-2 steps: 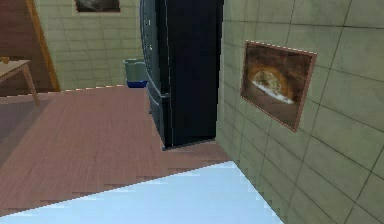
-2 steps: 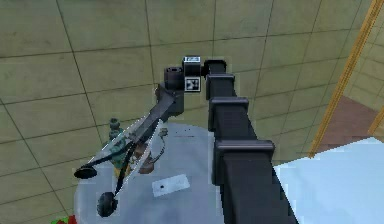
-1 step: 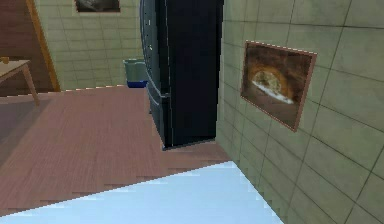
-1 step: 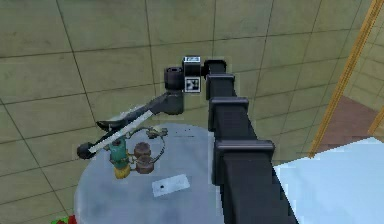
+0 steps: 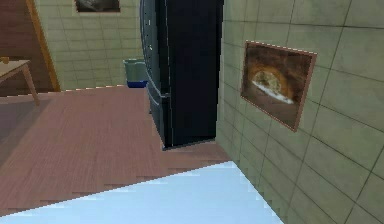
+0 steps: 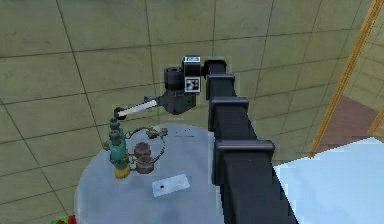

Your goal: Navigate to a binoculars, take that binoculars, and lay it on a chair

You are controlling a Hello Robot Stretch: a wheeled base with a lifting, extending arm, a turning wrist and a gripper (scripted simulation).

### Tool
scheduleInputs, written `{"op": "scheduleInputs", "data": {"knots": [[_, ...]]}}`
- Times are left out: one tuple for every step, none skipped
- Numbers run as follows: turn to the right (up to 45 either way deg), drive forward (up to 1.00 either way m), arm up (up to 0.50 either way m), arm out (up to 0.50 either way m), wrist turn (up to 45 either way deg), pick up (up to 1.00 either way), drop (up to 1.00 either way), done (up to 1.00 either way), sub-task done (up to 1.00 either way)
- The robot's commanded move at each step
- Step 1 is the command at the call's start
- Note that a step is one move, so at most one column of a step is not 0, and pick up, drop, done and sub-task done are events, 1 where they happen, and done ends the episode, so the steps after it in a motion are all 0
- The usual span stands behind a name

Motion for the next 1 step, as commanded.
{"op": "scheduleInputs", "data": {"knots": [[0.0,0.0,-0.2,0.0,0.0,0.0,0.0,0.0,0.0]]}}
